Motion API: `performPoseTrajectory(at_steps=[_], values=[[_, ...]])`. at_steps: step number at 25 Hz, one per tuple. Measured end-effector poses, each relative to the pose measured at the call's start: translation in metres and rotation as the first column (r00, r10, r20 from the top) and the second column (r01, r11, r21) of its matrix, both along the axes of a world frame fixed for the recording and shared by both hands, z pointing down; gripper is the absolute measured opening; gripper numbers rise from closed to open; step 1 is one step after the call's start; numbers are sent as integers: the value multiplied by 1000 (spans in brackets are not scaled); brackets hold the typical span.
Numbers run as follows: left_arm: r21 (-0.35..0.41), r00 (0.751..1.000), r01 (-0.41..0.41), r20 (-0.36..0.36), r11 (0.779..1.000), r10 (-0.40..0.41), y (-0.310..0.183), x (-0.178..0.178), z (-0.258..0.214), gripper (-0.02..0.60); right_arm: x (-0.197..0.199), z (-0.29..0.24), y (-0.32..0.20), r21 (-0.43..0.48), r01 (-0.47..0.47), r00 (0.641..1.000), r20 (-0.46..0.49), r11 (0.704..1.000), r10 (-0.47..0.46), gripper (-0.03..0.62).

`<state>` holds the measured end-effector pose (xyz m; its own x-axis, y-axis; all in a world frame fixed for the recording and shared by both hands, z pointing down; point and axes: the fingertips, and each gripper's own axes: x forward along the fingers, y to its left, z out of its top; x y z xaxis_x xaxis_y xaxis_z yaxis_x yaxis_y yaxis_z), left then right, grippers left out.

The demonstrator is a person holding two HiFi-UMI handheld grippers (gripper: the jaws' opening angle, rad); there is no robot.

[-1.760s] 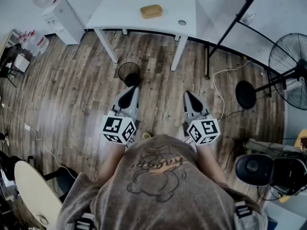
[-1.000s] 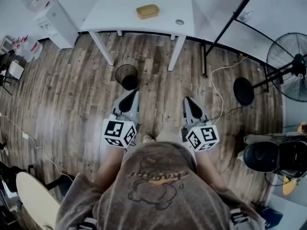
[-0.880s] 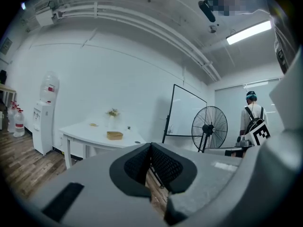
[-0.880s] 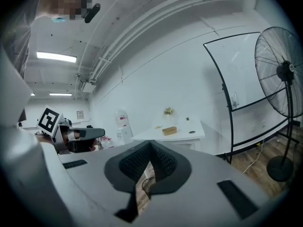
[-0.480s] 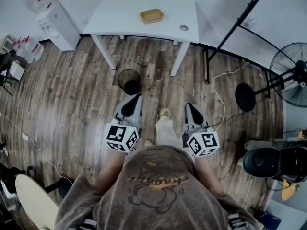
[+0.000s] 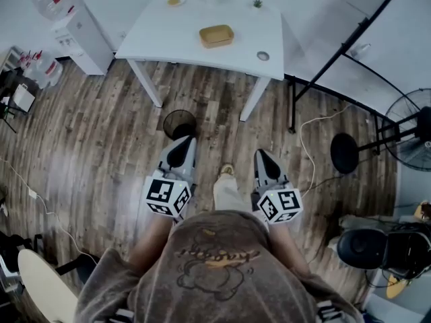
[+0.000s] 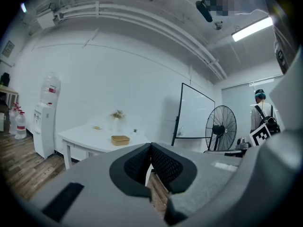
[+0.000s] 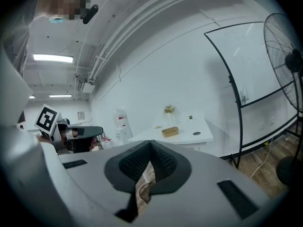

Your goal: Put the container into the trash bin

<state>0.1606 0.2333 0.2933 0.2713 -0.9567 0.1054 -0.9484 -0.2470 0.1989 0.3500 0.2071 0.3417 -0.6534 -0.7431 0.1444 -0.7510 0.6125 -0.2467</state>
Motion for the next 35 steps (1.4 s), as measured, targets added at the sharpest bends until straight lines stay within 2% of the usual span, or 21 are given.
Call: performPoseTrajectory(at_steps=[16, 26, 35], values=[[-5, 998, 61, -3, 998, -61, -157, -13, -20, 3, -15, -19, -169, -3, 61, 998, 4, 998, -61, 0], [-3, 990, 142, 7, 990, -142, -221, -20, -22, 3, -26, -19, -249, 3, 155, 988, -11, 988, -155, 0], [-2, 984, 176, 22, 984, -176, -255, -27, -15, 3, -30, -6, -291, -6, 178, 984, -9, 984, -178, 0]])
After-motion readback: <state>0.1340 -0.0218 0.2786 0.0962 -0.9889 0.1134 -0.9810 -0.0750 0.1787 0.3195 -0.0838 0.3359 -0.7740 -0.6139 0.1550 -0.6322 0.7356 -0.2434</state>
